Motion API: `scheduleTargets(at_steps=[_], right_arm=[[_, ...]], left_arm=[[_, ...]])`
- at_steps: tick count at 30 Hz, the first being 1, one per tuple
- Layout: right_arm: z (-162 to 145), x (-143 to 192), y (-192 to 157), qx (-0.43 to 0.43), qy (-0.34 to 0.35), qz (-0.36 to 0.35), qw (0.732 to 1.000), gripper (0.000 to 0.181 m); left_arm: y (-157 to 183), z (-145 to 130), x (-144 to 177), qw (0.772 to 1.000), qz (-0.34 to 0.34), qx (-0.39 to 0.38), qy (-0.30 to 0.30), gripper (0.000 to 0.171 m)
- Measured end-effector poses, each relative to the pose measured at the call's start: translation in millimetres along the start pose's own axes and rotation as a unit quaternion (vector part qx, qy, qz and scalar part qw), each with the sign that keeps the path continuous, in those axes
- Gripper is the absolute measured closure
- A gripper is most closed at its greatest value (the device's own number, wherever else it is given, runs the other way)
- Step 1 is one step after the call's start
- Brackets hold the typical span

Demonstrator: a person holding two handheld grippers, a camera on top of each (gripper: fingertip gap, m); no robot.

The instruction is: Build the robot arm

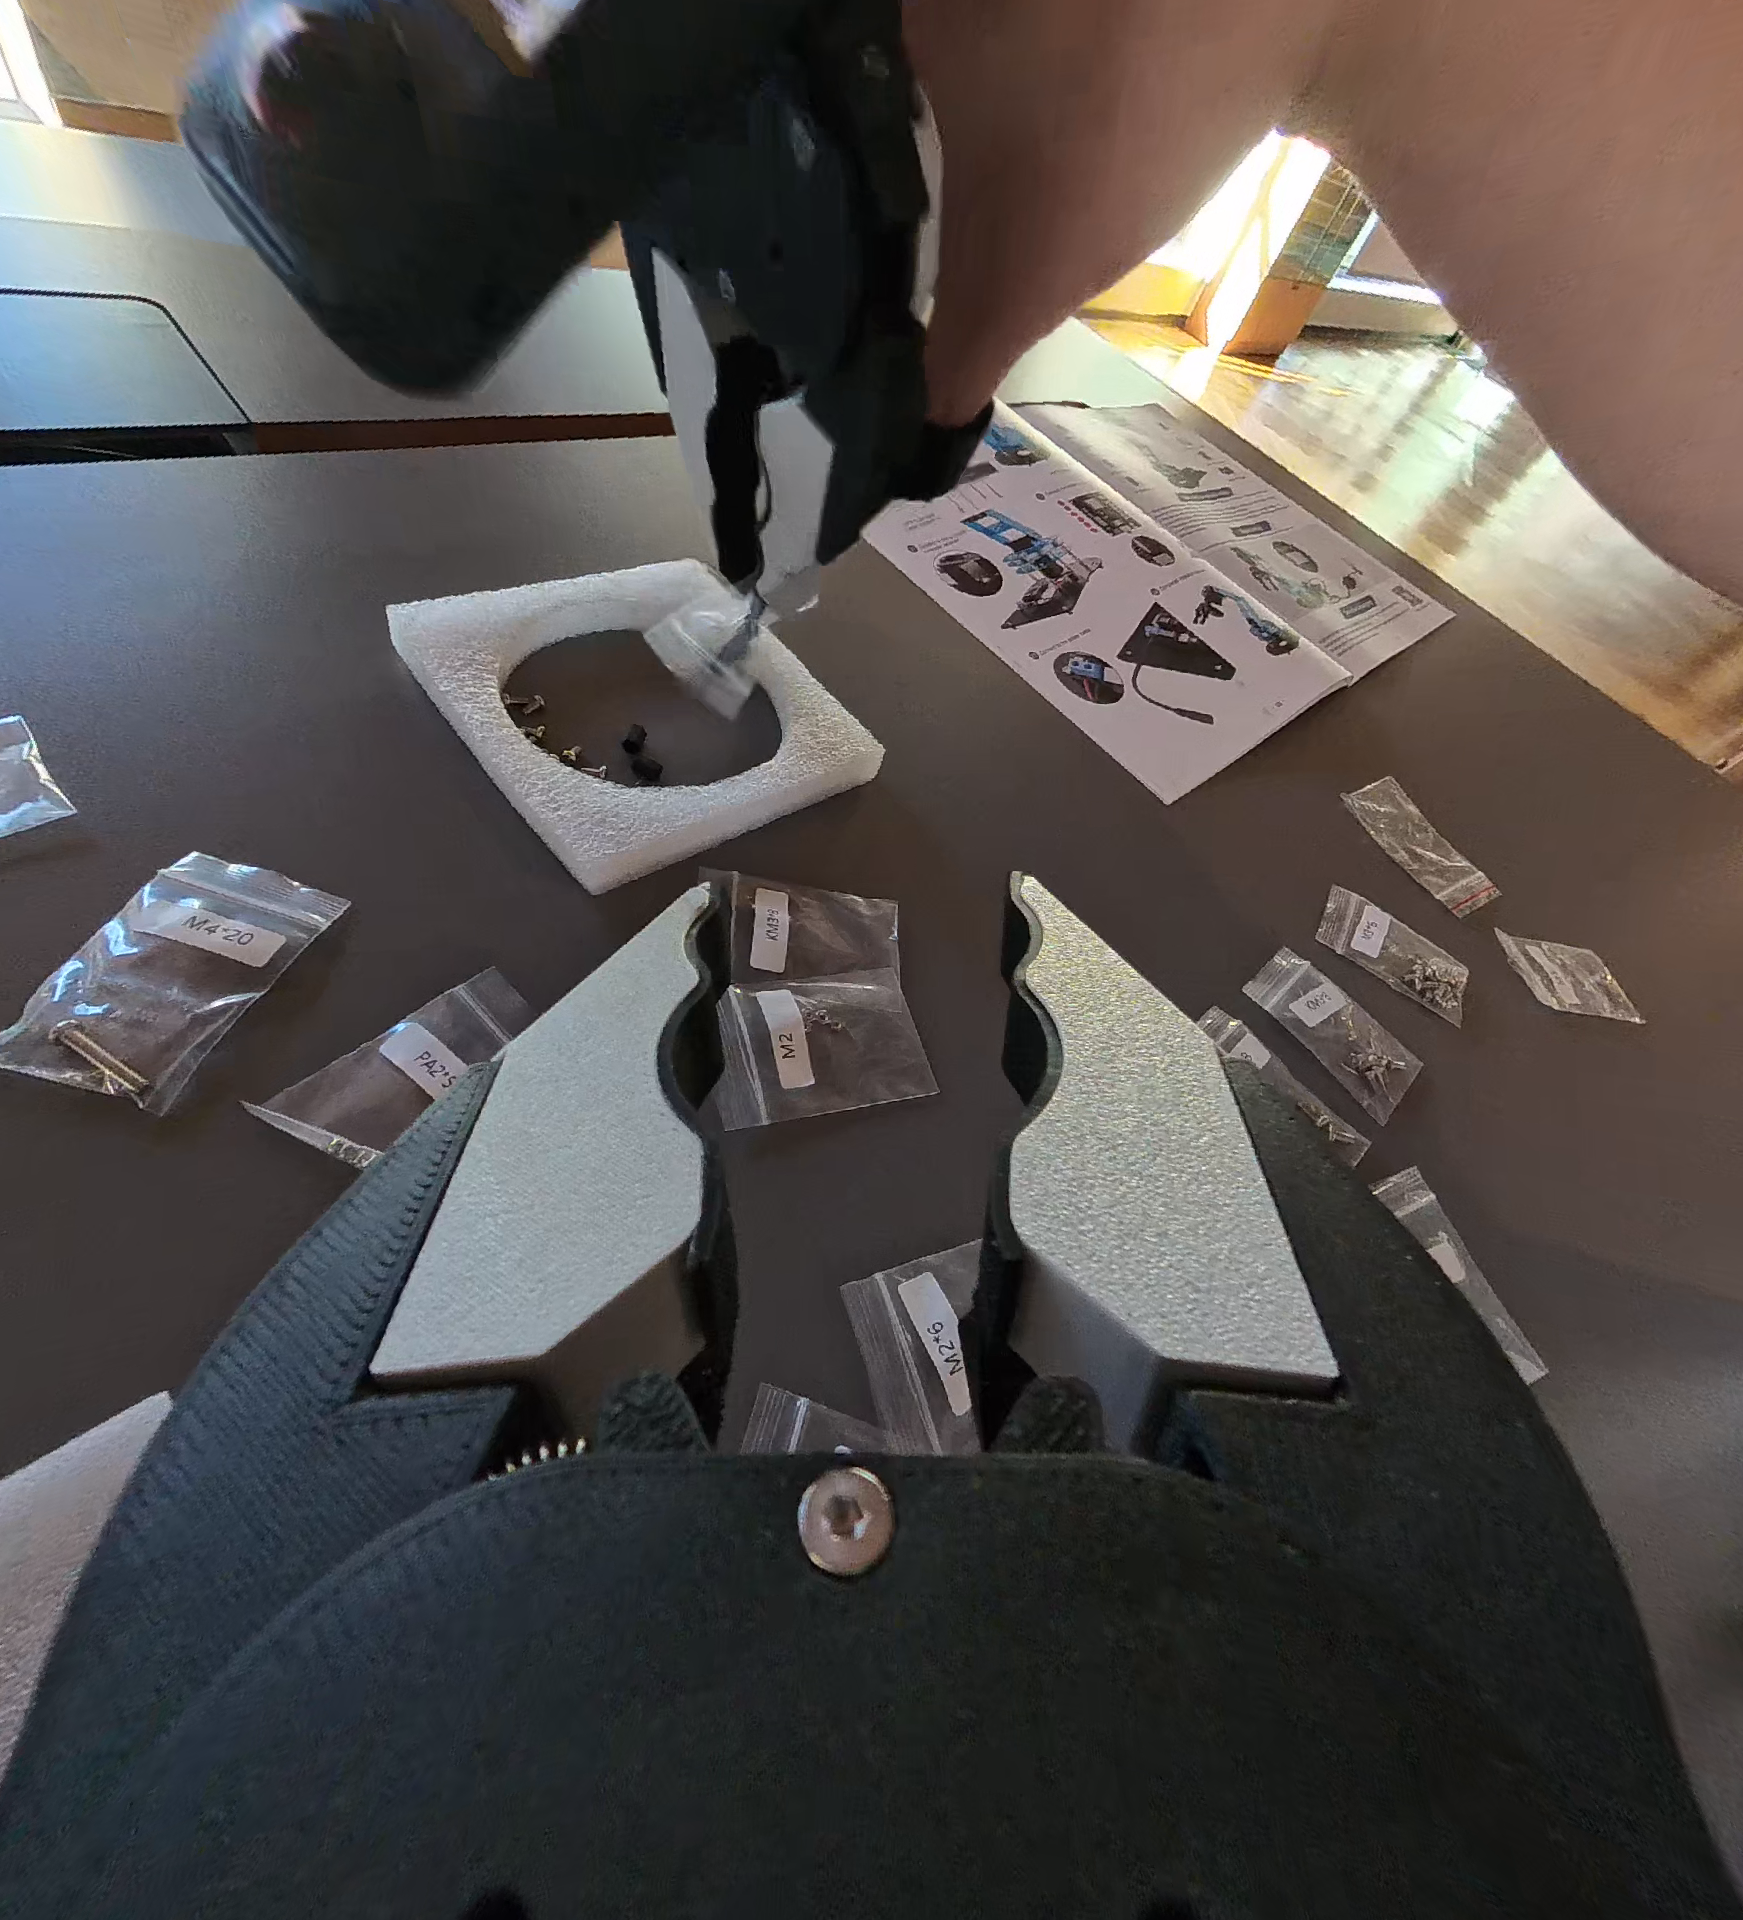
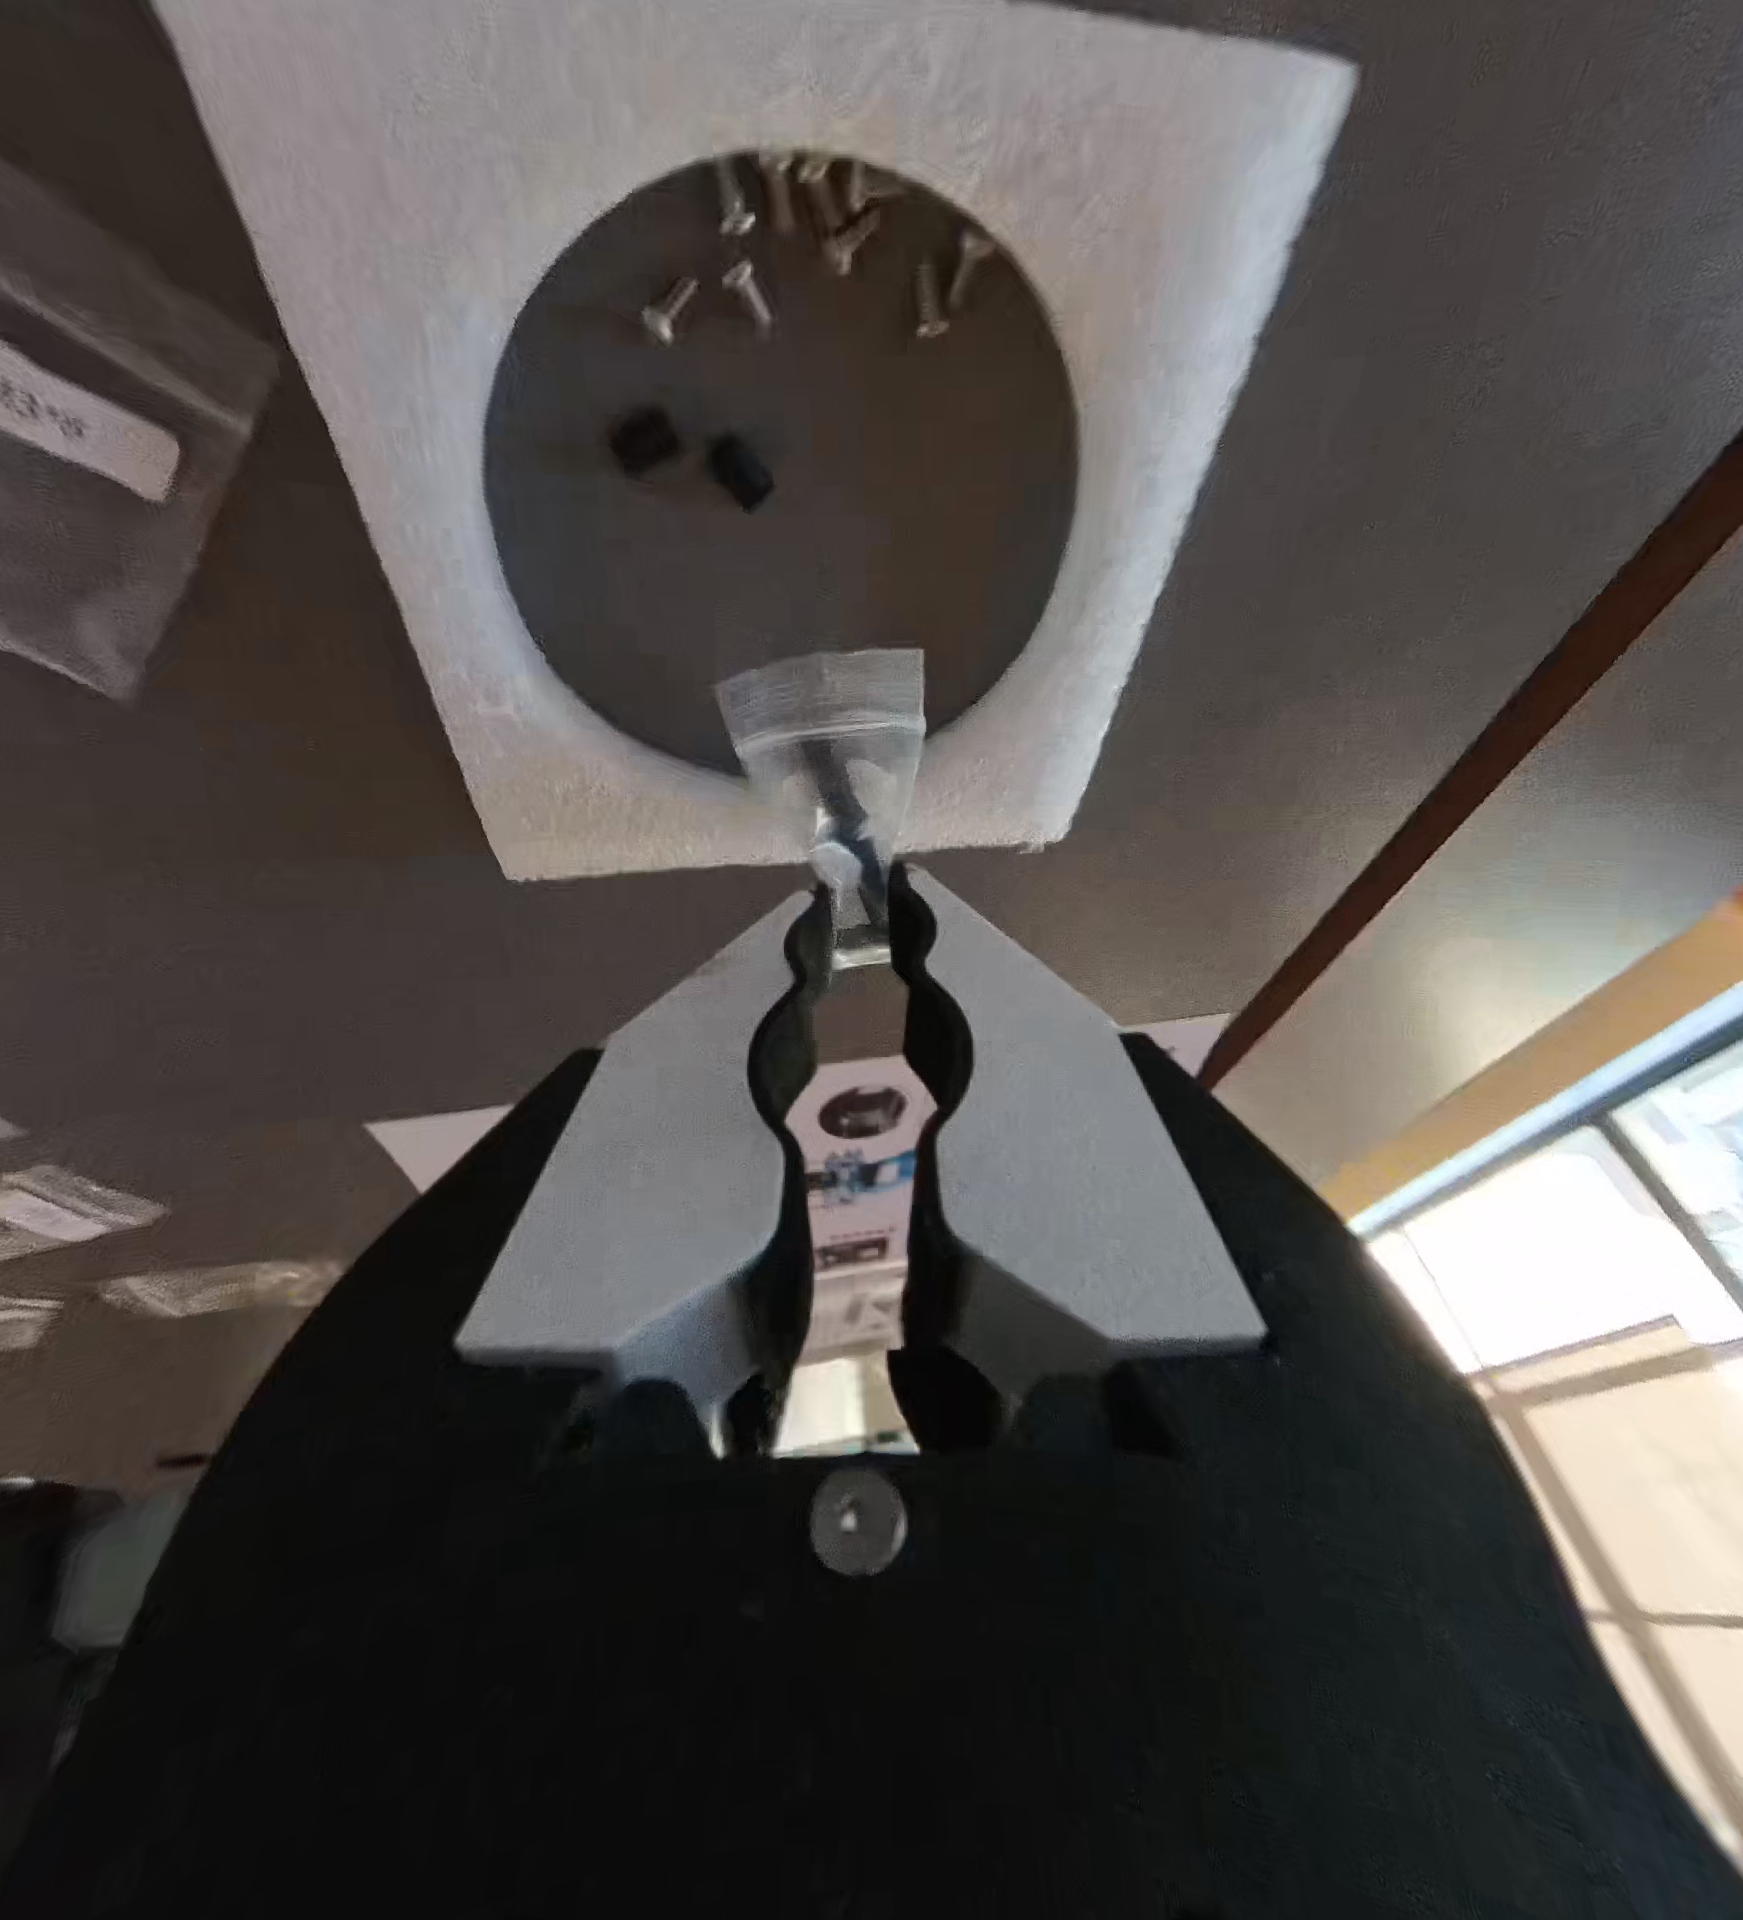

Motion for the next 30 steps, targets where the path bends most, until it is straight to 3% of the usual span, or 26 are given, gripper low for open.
scheduleTargets(at_steps=[3, 6, 8, 13, 16, 22, 25, 30], right_arm=[[5.6, 4.9, 0.9, -0.029, 0.052, 0.008, 0.998, 0.173], [5.2, 2.1, -7.0, 0.021, 0.058, -0.022, 0.998, 0.172], [2.4, 5.2, -8.7, 0.001, 0.08, -0.013, 0.997, 0.172], [-19.5, 29.2, -15.4, -0.059, 0.172, -0.015, 0.983, 0.172], [-33.2, 38.1, -23.8, -0.077, 0.196, -0.018, 0.977, 0.172], [-47.9, 33.4, -16.9, -0.134, 0.22, 0.0, 0.966, 0.172], [-46.6, 30.2, -13.3, -0.148, 0.239, 0.0, 0.96, 0.172], [-44.2, 26.0, -9.5, -0.15, 0.244, -0.006, 0.958, 0.172]], left_arm=[[0.2, -0.1, 0.1, 1.0, 0.0, 0.0, -0.001, 0.12], [-0.1, -0.3, 0.2, 1.0, 0.001, 0.0, -0.001, 0.12], [-1.2, -1.0, 0.0, 1.0, 0.003, 0.001, -0.002, 0.122], [-10.5, -2.2, -2.2, 0.999, 0.002, 0.028, 0.028, 0.144], [-15.3, 5.8, -7.2, 0.997, -0.021, 0.056, 0.055, 0.147], [-24.4, 34.4, -47.0, 0.997, -0.068, 0.019, -0.013, 0.151], [-37.4, 47.2, -68.6, 0.996, -0.091, 0.009, -0.015, 0.155], [-61.4, 48.9, -94.2, 0.995, -0.089, -0.004, -0.038, 0.157]])
Point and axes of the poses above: each gripper's, where its closed fingertips meet, x back along the fingers, z out of its top, y = z × x across the jaws, the point moved 7 cm from there along x, back along the fingers, and after that the axes turned 13 degrees about -z, right-handed, at the moved point
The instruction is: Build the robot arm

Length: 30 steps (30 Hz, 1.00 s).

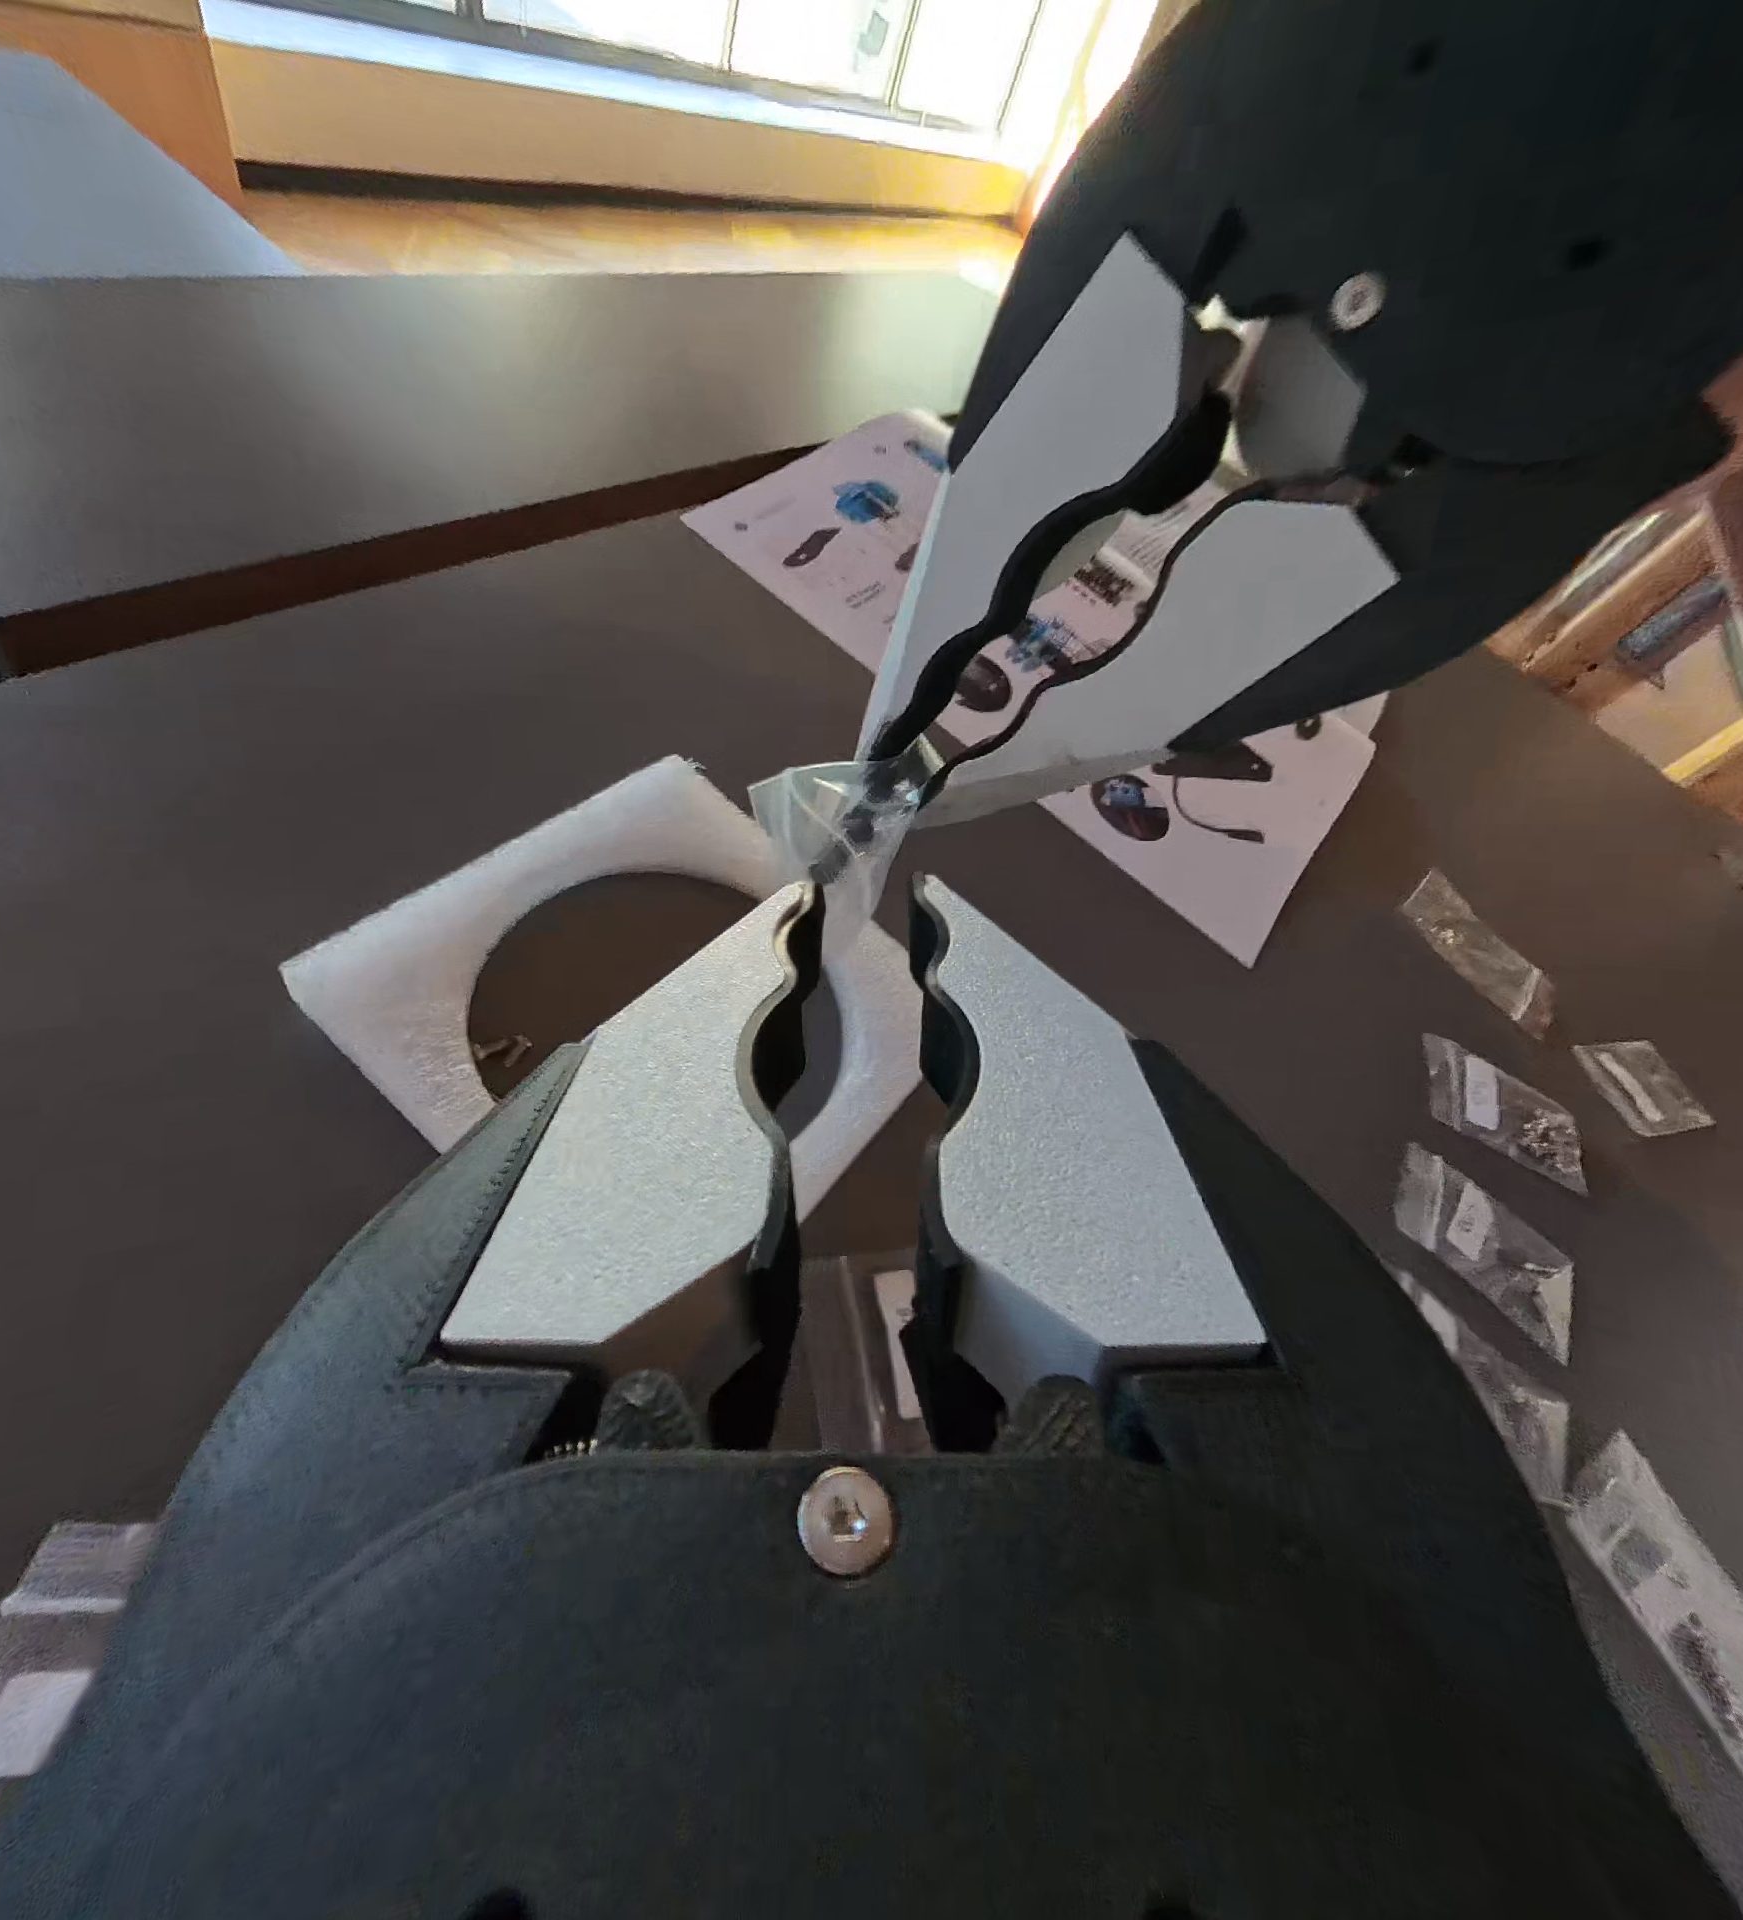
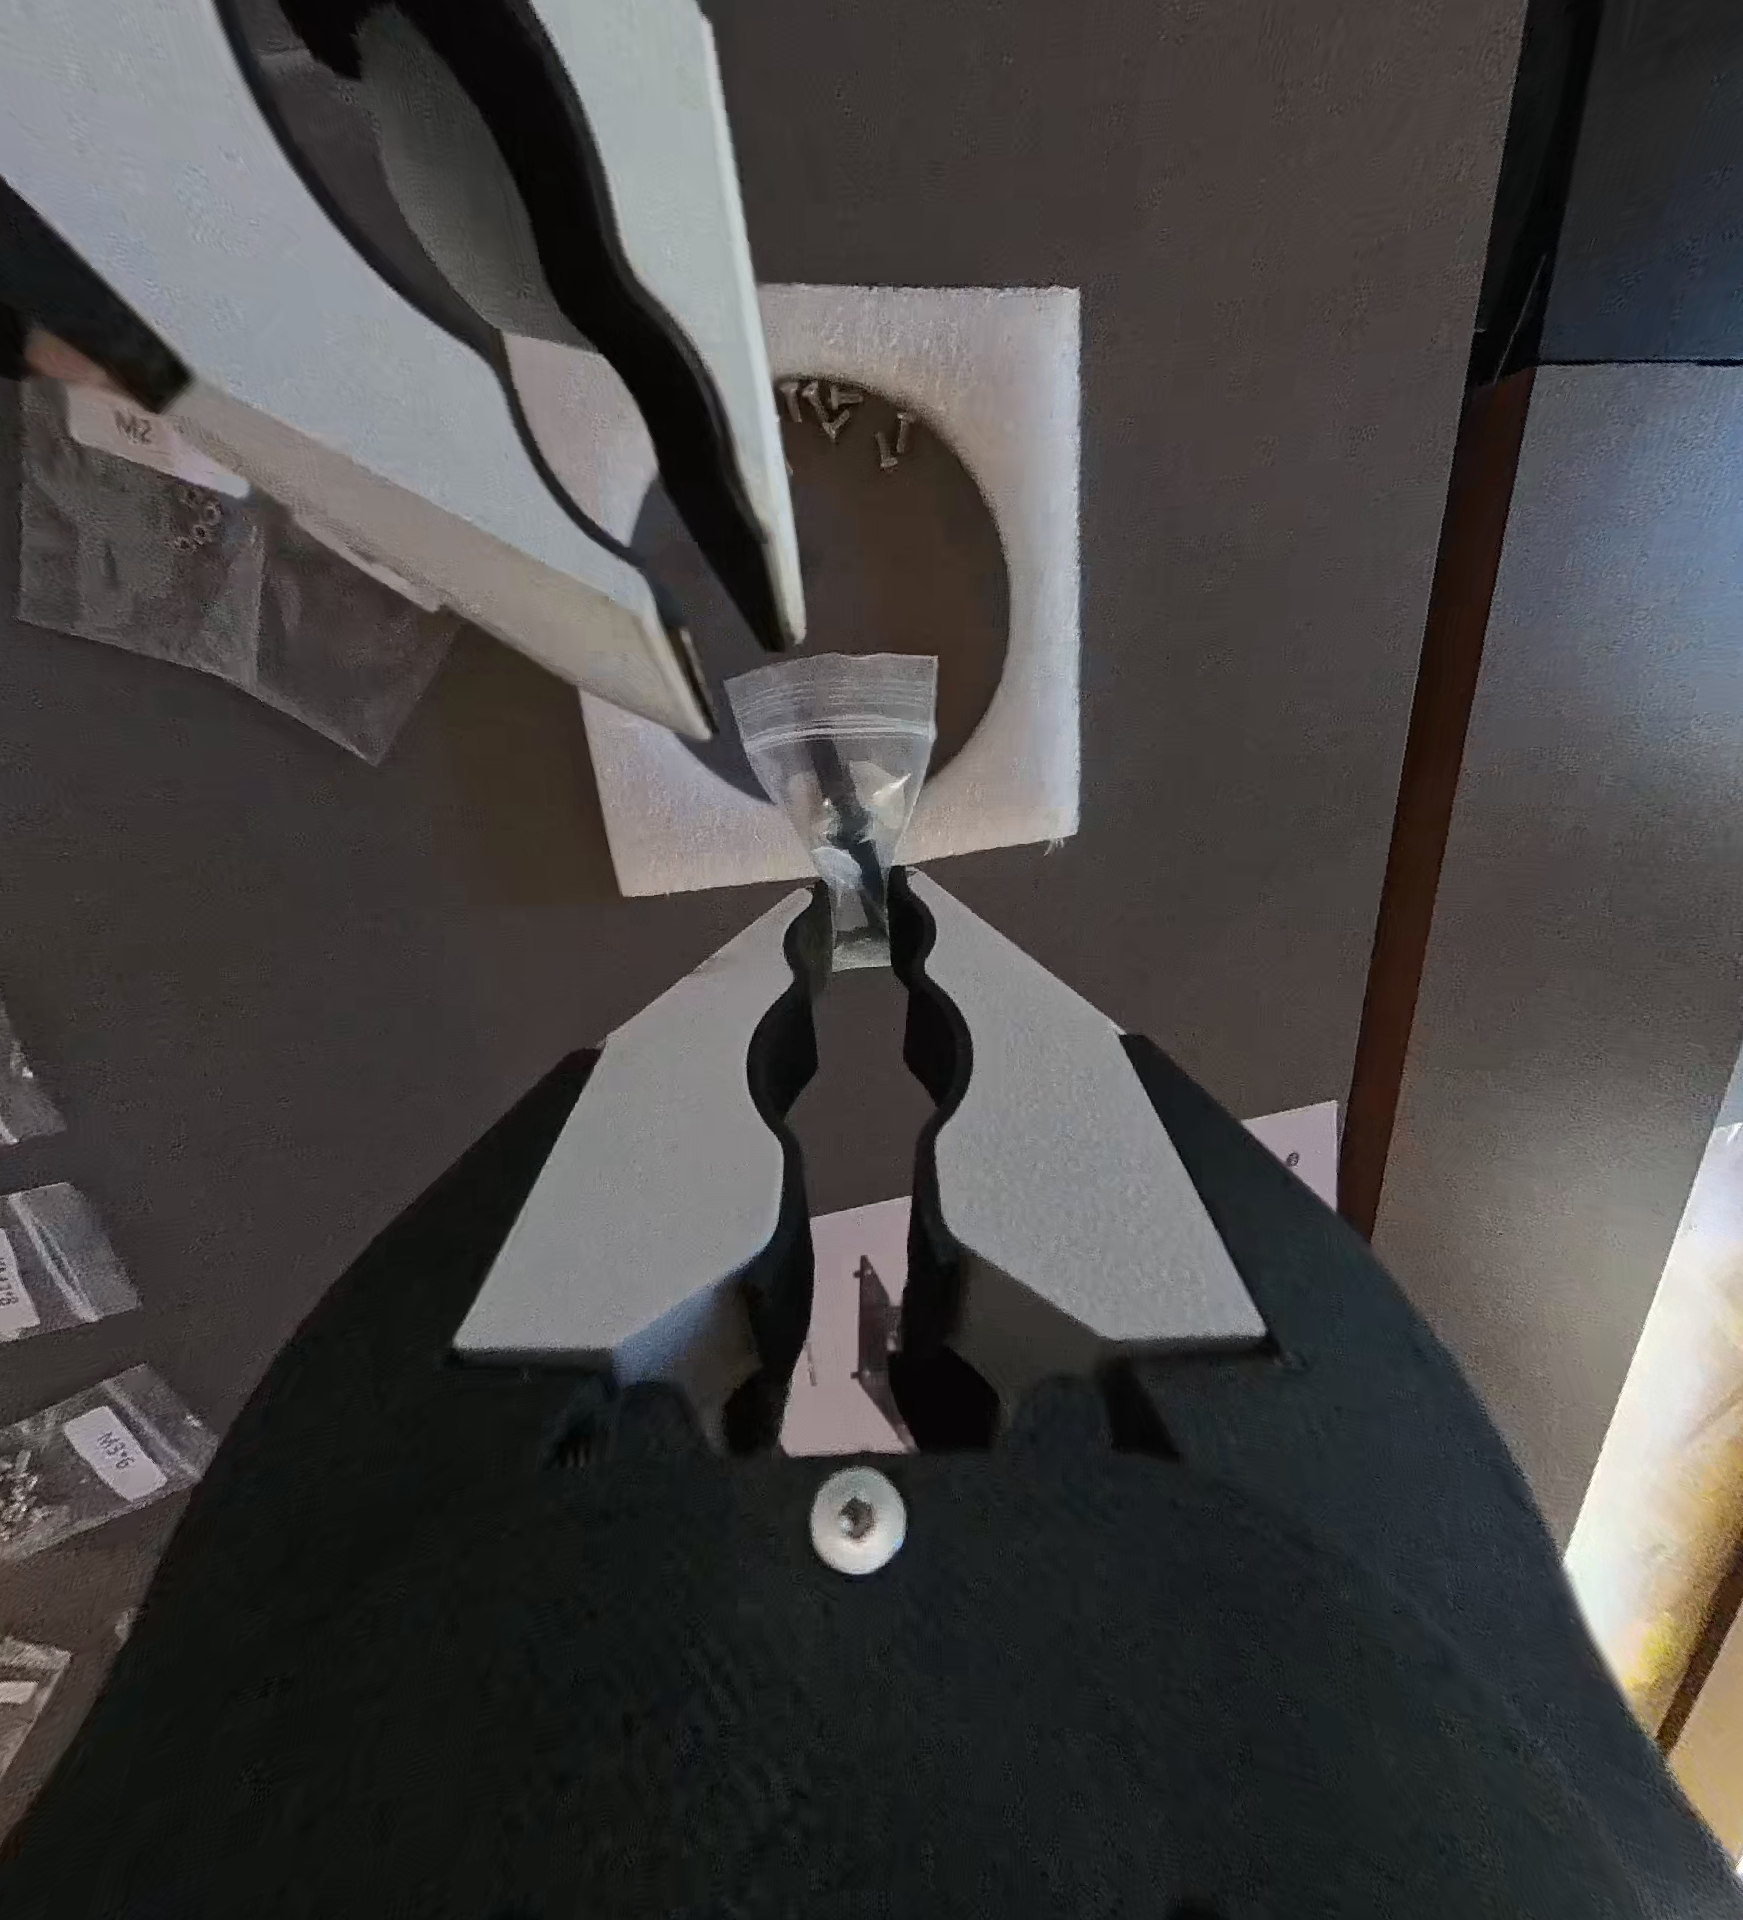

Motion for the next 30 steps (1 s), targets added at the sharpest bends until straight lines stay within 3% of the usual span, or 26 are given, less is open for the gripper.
scheduleTargets(at_steps=[6, 10, 17, 25, 30], right_arm=[[1.3, -0.6, 6.4, 0.001, 0.009, -0.006, 1.0, 0.172], [1.0, -3.5, 7.6, 0.0, 0.009, -0.002, 1.0, 0.173], [-1.2, -9.3, 6.8, 0.005, 0.009, 0.005, 1.0, 0.174], [-3.8, -15.6, -1.0, 0.075, -0.005, -0.011, 0.997, 0.172], [-11.4, -25.2, -5.1, 0.068, 0.003, -0.005, 0.998, 0.153]], left_arm=[[-13.0, -3.2, -12.1, 0.999, 0.011, -0.016, -0.026, 0.156], [-15.8, -0.6, -14.2, 1.0, 0.009, -0.017, -0.01, 0.164], [-16.3, -1.2, -19.4, 0.999, -0.027, -0.006, -0.027, 0.171], [-23.1, -3.9, -20.8, 0.995, -0.059, 0.016, -0.081, 0.171], [-26.1, -8.3, -23.6, 0.991, -0.062, 0.04, -0.11, 0.171]])
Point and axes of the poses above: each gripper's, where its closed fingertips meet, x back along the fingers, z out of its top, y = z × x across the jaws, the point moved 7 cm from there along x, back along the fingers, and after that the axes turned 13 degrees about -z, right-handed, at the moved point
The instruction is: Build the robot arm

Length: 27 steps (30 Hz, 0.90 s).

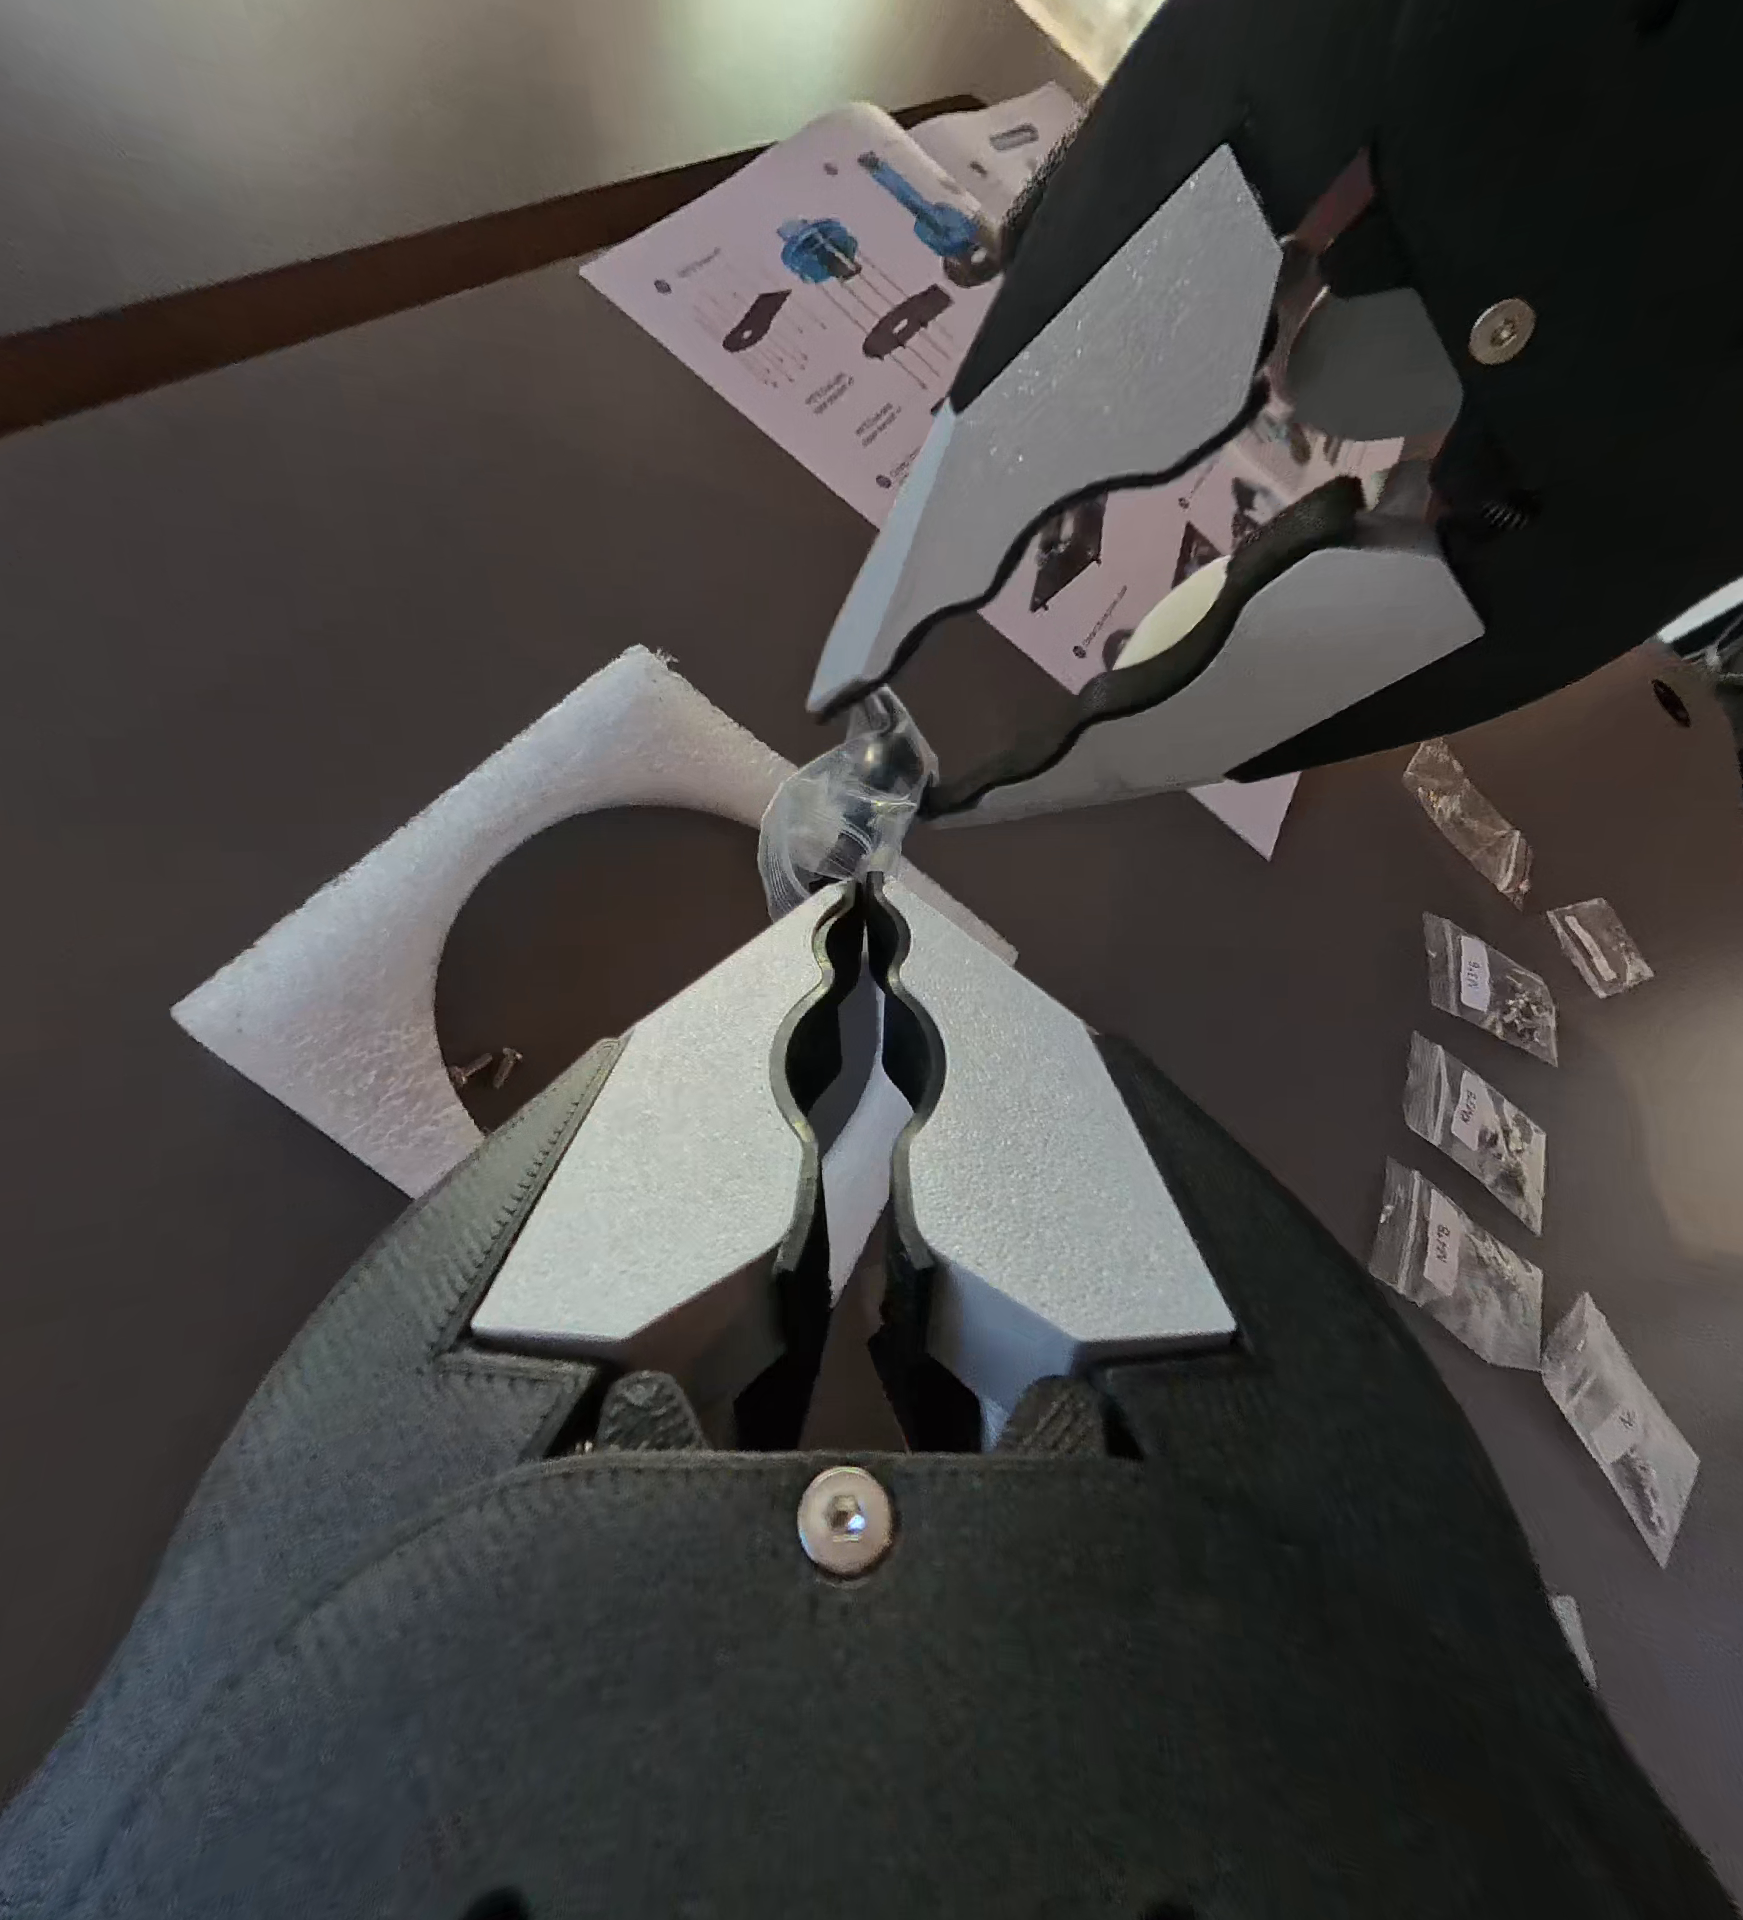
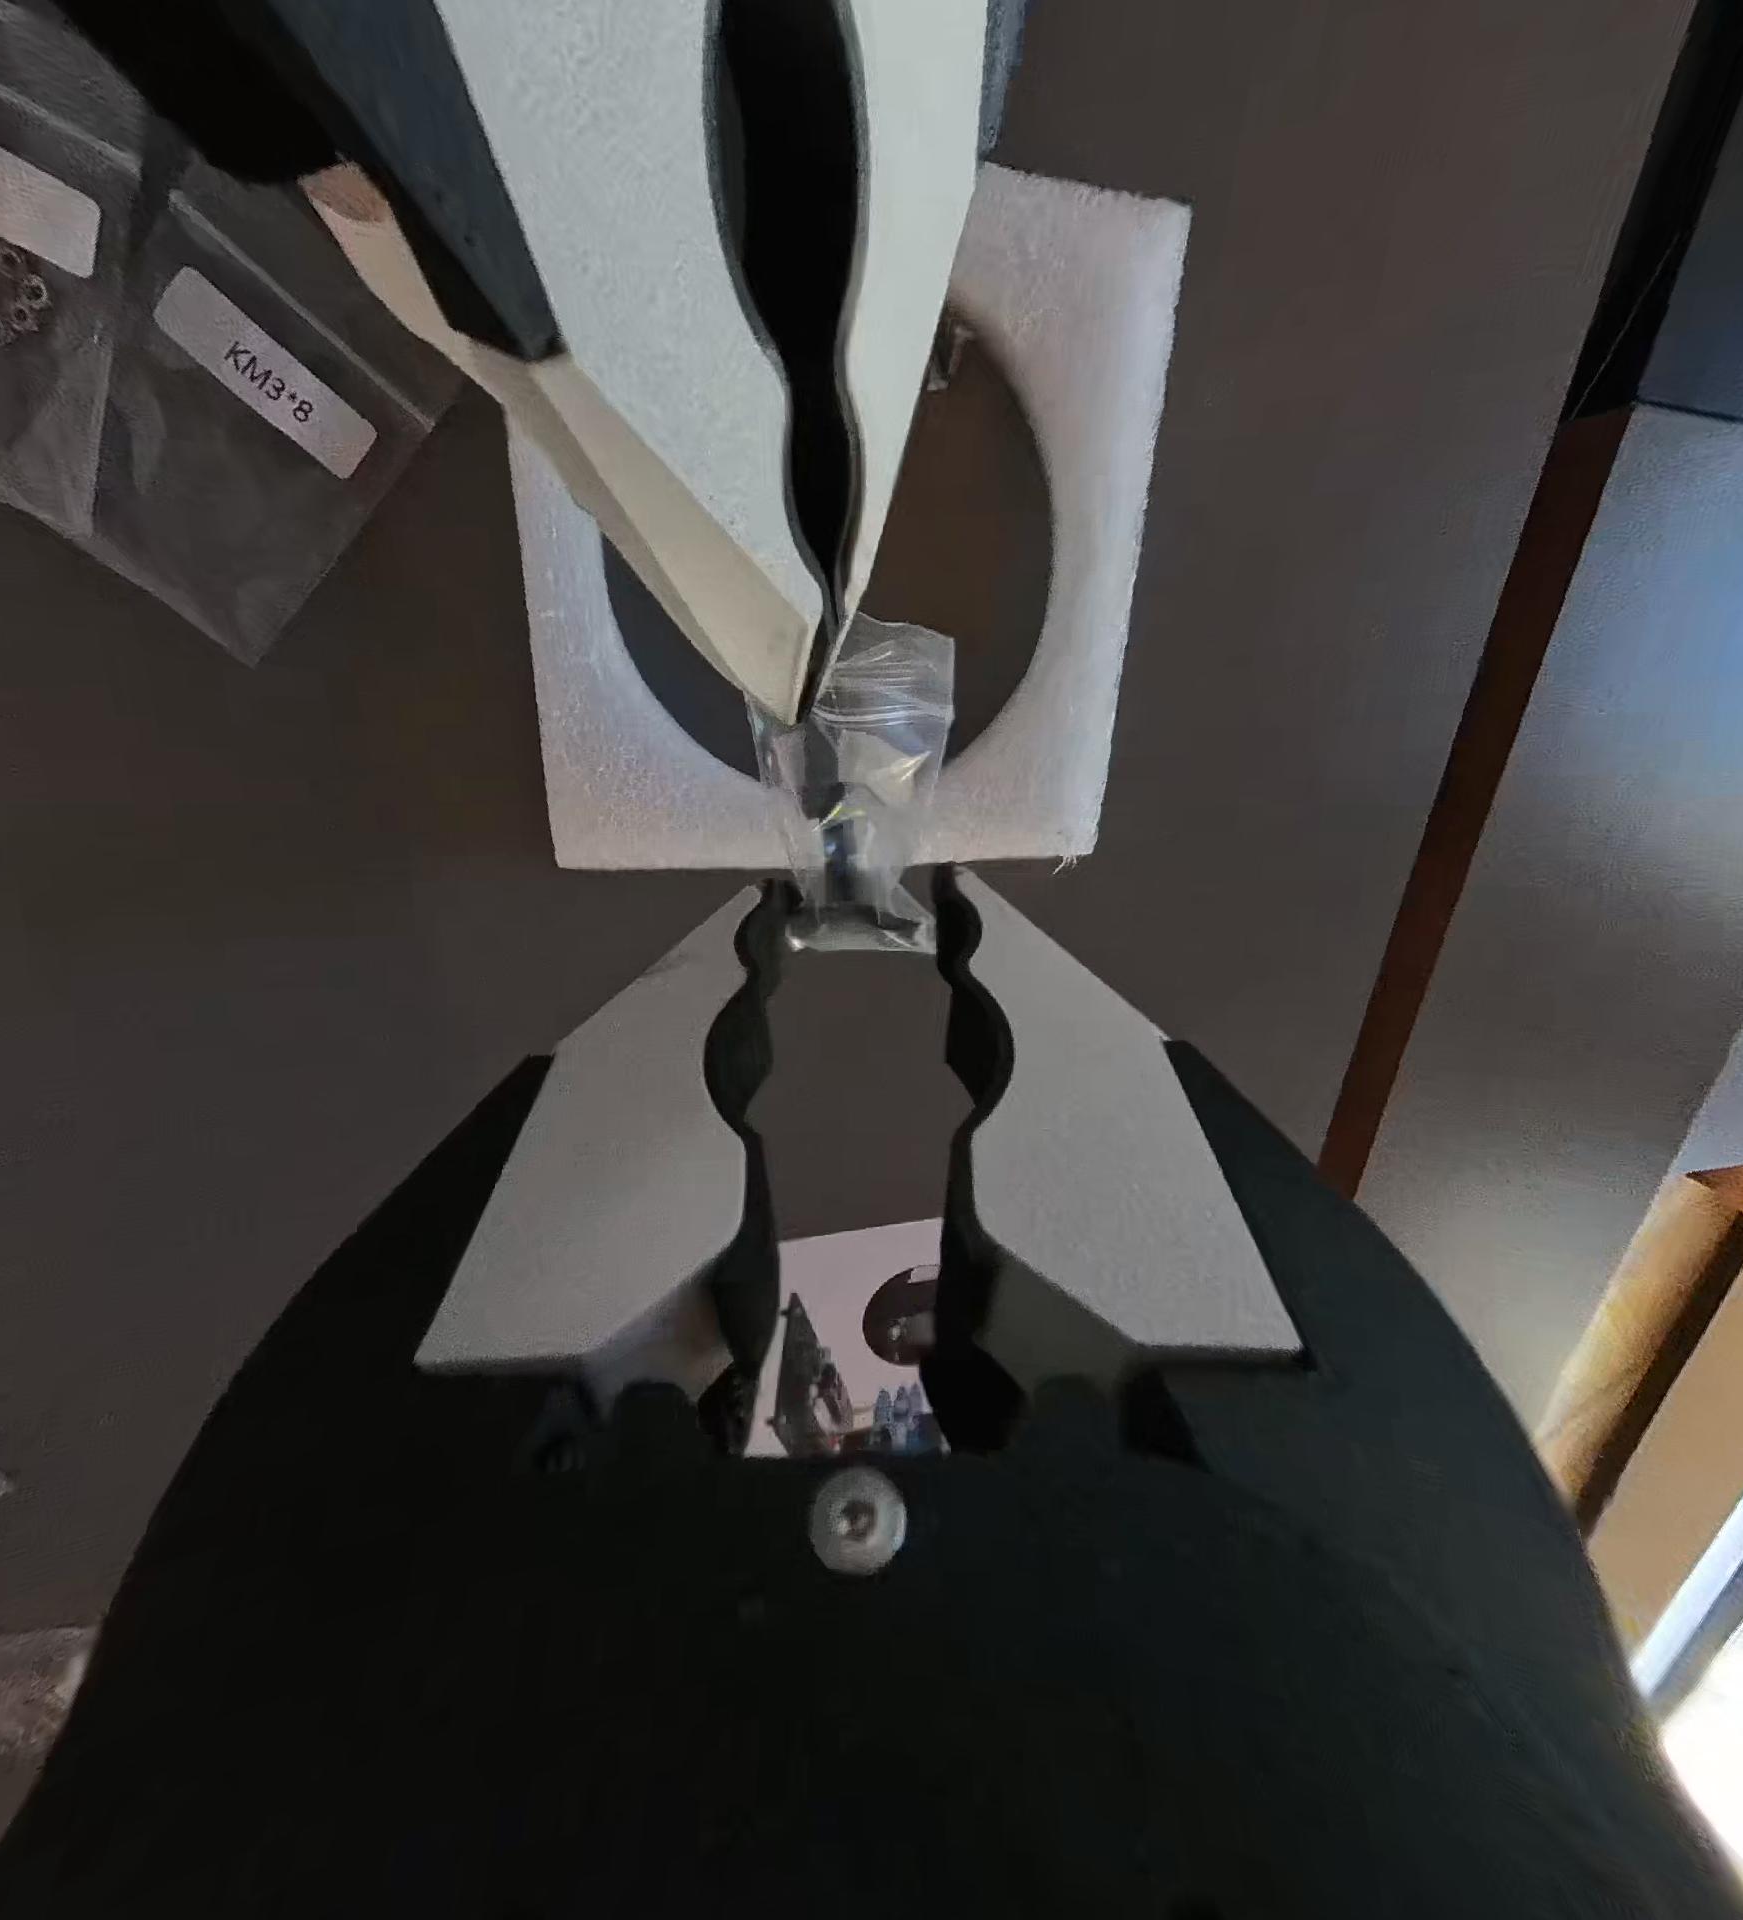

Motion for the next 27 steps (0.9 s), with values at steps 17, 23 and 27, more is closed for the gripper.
scheduleTargets(at_steps=[17, 23, 27], right_arm=[[-19.1, -18.1, 0.2, -0.078, 0.117, 0.026, 0.99, 0.134], [-20.4, -18.8, -1.1, -0.07, 0.117, 0.044, 0.99, 0.149], [-19.6, -16.3, -1.2, -0.074, 0.116, 0.054, 0.989, 0.15]], left_arm=[[-6.6, -8.4, -3.5, 0.999, 0.014, 0.003, -0.03, 0.171], [-6.2, -8.6, -4.5, 0.999, 0.015, -0.003, -0.033, 0.171], [-5.8, -8.8, -4.8, 0.999, 0.022, -0.013, -0.035, 0.171]])
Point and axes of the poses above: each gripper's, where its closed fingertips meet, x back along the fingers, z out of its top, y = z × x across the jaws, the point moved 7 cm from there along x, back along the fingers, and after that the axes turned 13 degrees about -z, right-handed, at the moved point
